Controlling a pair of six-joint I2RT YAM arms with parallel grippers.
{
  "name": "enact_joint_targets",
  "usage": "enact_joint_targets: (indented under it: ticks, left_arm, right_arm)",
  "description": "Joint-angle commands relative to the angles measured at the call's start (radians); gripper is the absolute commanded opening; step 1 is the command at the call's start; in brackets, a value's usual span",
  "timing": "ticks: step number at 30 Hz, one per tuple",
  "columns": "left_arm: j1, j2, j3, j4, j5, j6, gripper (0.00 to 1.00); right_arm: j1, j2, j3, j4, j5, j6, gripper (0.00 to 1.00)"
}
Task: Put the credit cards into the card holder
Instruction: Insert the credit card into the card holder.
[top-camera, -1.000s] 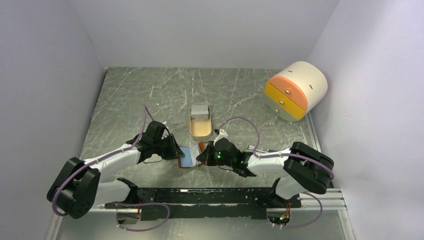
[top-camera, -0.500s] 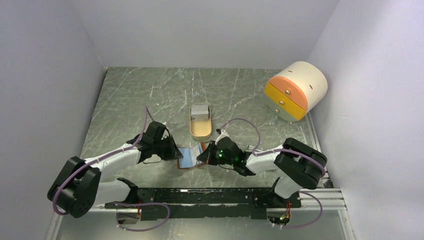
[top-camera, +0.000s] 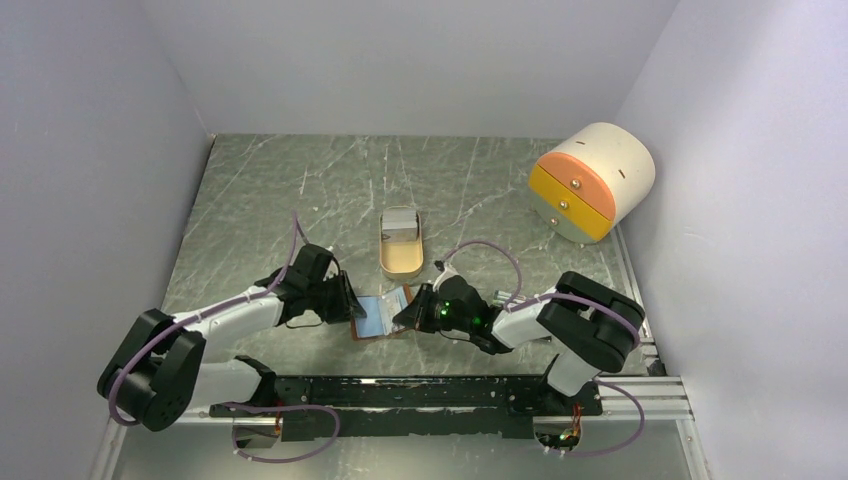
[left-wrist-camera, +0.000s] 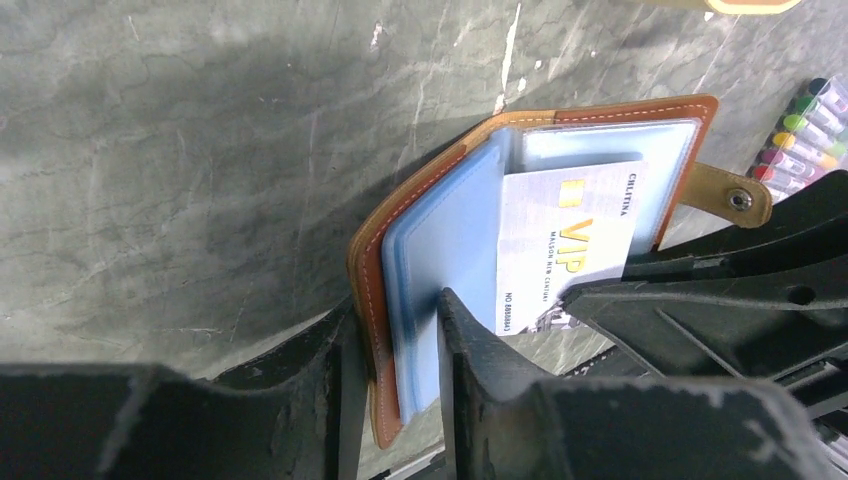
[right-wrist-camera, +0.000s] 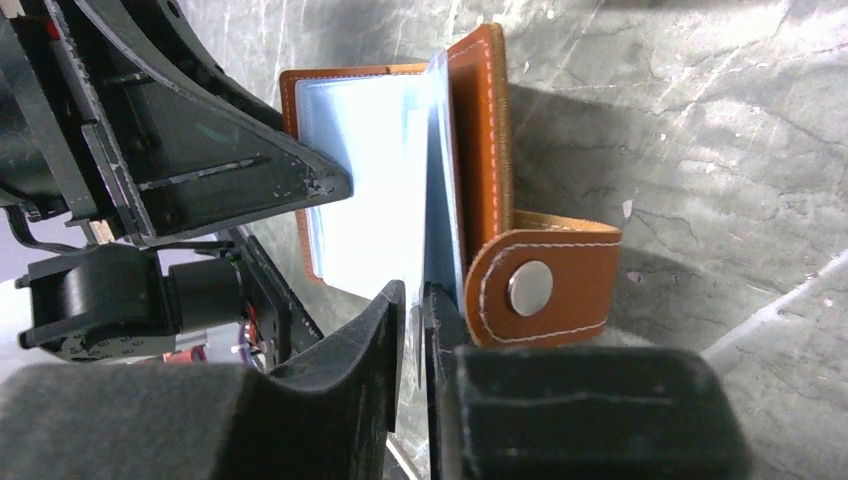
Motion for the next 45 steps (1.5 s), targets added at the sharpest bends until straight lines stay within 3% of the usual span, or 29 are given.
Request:
enact_joint_targets:
  ticks: [1,12,24,27,31,45]
  left_arm:
    - [0.005,-0.026,0.003,-0.021,-0.023,0.009,0.36]
    - [0.004,-0.022,0.006,-0.024,-0.029,0.008,0.42]
    - [0.004,-0.011,0.019,-0.022,-0.039,0.012,0.40]
    - [0.004,0.001,0.025,-0.015,-0.032,0.015,0.32]
    - [0.005,0.018,0.035,-0.014,-0.028,0.033,0.30]
    - [0.004,0.029,0.008,0.041,0.020,0.038,0.30]
  right_arm:
    - [-0.004,0.017,-0.002,-0.004,-0.007,0.000,0.18]
    - [-0.007,0.006,0.007,-0.034,0.015,0.004,0.28]
    - [-0.011,-0.024,0.012,-0.081,0.033,-0.011,0.29]
    - [-0.017,-0.010,0.011,-0.023,0.002,-0.010,0.19]
    - [-0.020,0.001,0.028,0.011,-0.020,-0.011,0.07]
    - [-0.037,0.034,-0.013,0.110,-0.014,0.032,0.08]
